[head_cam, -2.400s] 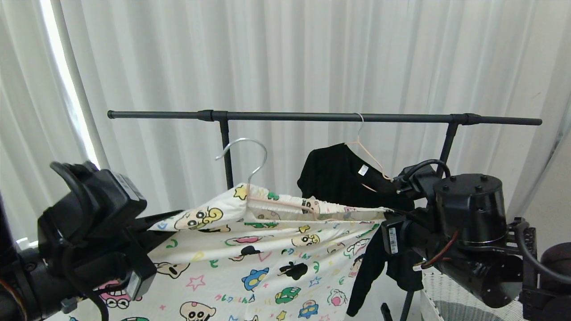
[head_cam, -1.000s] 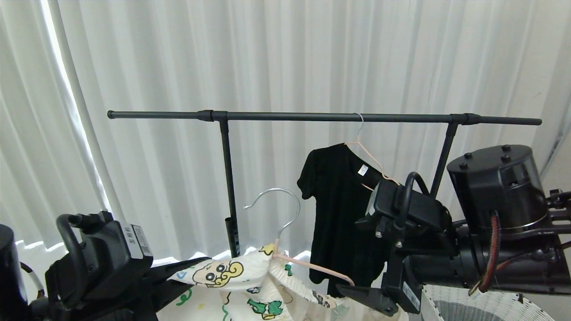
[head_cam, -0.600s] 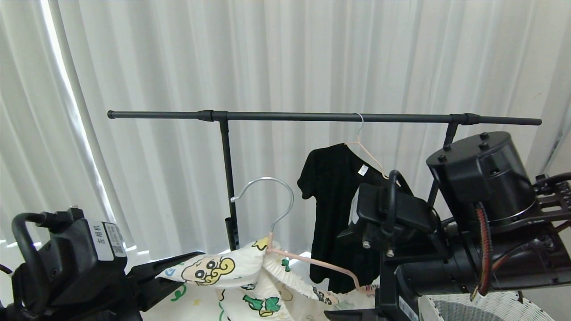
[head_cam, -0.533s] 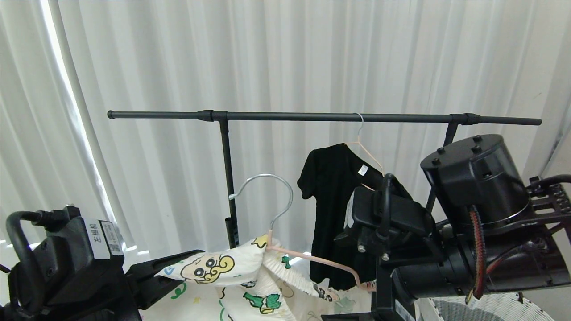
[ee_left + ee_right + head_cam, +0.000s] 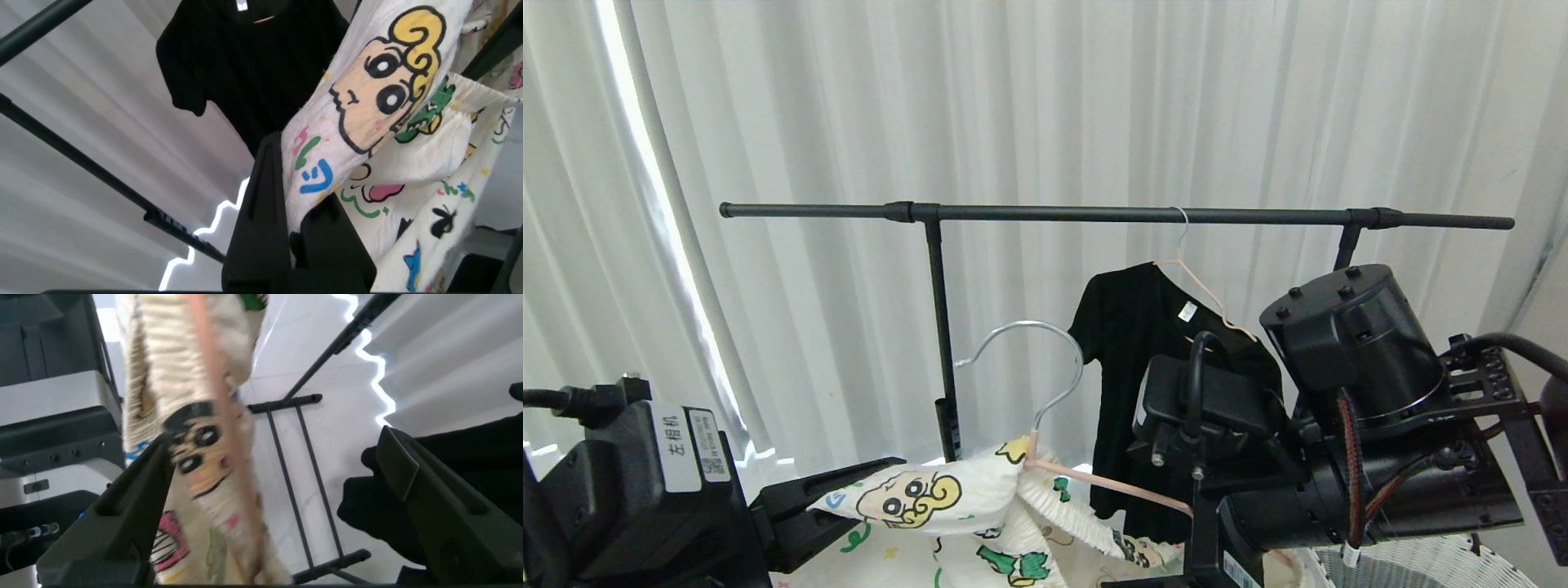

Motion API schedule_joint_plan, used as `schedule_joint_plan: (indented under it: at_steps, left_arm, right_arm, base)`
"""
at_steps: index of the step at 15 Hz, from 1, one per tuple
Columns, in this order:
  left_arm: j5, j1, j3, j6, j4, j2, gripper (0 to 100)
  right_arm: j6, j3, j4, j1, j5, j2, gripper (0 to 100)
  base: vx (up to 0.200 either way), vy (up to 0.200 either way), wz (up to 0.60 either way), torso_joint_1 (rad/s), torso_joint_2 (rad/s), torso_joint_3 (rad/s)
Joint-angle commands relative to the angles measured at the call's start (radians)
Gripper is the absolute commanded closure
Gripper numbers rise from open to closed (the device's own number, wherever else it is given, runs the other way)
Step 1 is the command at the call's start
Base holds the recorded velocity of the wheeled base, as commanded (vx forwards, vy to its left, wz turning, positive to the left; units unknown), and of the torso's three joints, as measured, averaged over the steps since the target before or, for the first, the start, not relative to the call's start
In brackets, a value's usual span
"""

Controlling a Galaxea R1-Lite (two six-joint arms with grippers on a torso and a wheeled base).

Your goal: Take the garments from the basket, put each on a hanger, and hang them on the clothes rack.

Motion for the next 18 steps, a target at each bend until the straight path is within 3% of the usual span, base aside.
schedule_joint_plan:
  at_steps: [1, 2, 10, 11, 18]
  left_arm:
    - [0.000, -0.006, -0.001, -0.001, -0.001, 0.000, 100]
    - [0.000, -0.006, -0.001, -0.001, -0.001, 0.000, 100]
    - [0.000, -0.012, 0.002, -0.001, -0.001, -0.009, 100]
    - [0.000, -0.012, 0.002, -0.001, -0.001, -0.008, 0]
    - [0.002, -0.006, 0.043, -0.013, -0.001, -0.049, 0]
  right_arm:
    - [0.005, -0.001, -0.001, 0.000, 0.000, 0.001, 0]
    - [0.005, 0.000, -0.001, 0.002, 0.002, 0.001, 100]
    - [0.002, 0.003, -0.032, 0.002, -0.003, 0.000, 100]
    - [-0.001, 0.007, -0.061, 0.002, -0.004, 0.000, 100]
    - [-0.055, 0.034, -0.091, -0.060, -0.037, -0.076, 100]
  base:
    - [0.000, 0.000, 0.00, 0.000, 0.00, 0.000]
    - [0.000, 0.000, 0.00, 0.000, 0.00, 0.000]
    - [0.000, 0.000, 0.00, 0.000, 0.00, 0.000]
    - [0.000, 0.000, 0.00, 0.000, 0.00, 0.000]
    - [0.000, 0.000, 0.00, 0.000, 0.00, 0.000]
